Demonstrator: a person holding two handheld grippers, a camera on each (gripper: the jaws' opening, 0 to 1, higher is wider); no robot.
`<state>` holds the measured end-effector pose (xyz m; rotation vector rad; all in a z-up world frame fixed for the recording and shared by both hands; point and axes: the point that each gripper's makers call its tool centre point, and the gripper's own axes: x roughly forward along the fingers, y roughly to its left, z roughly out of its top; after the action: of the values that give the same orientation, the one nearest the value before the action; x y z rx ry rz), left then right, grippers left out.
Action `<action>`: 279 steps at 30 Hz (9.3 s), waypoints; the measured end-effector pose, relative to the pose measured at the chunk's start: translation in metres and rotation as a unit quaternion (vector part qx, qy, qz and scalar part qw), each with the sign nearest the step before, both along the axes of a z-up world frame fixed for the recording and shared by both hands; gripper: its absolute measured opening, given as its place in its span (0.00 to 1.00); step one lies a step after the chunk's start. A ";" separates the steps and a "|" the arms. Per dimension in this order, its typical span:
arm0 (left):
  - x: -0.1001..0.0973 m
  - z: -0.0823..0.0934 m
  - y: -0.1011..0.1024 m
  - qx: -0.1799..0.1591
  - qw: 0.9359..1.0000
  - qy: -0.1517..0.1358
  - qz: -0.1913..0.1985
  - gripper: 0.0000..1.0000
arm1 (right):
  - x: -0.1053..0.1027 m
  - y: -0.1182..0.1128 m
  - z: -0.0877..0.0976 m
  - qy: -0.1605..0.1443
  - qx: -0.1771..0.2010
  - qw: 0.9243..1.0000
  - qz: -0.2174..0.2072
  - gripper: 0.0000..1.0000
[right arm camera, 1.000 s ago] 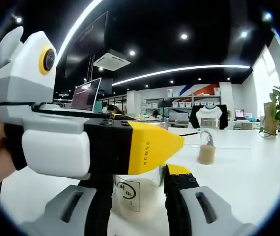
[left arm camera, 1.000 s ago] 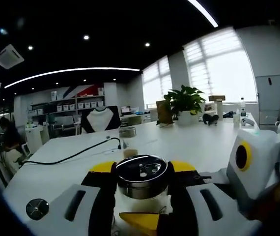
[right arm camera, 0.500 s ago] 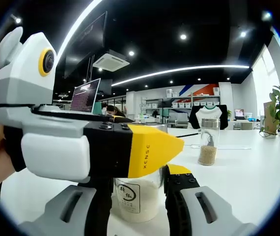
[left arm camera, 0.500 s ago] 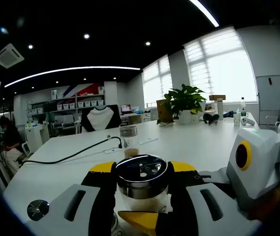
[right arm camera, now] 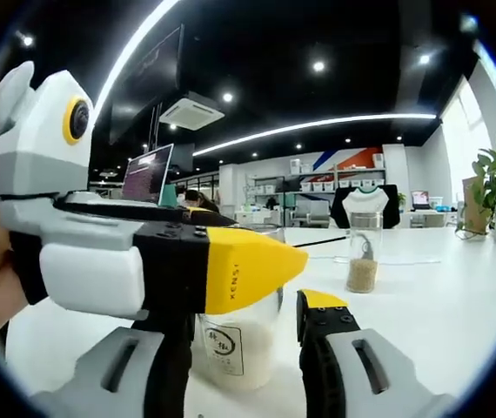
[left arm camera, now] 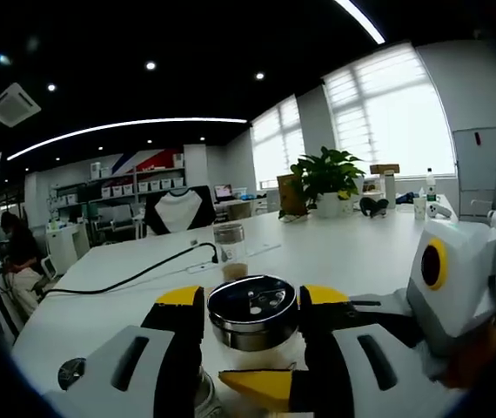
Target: Rotate the seasoning bottle until the label or dispensing opening points toward the visible target arrow and the bottle remains upright within the marked orientation range
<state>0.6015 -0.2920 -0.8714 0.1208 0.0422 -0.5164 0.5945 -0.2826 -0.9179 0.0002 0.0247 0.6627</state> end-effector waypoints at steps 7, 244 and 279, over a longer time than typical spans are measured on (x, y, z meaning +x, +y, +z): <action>-0.012 0.017 0.002 -0.005 1.000 -0.015 -0.003 0.52 | -0.012 -0.011 0.010 -0.004 0.012 1.000 -0.003 0.48; 0.099 0.077 -0.053 -0.003 0.984 0.006 -0.181 0.73 | 0.119 -0.119 0.060 -0.042 0.005 0.999 -0.033 0.37; -0.030 0.028 -0.125 -0.017 0.951 0.053 -0.303 0.68 | -0.012 -0.125 0.061 -0.071 0.061 0.995 0.020 0.36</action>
<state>0.5713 -0.4166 -0.8432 0.0693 0.1032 -1.1386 0.5828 -0.4076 -0.8572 0.0715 -0.1525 0.7013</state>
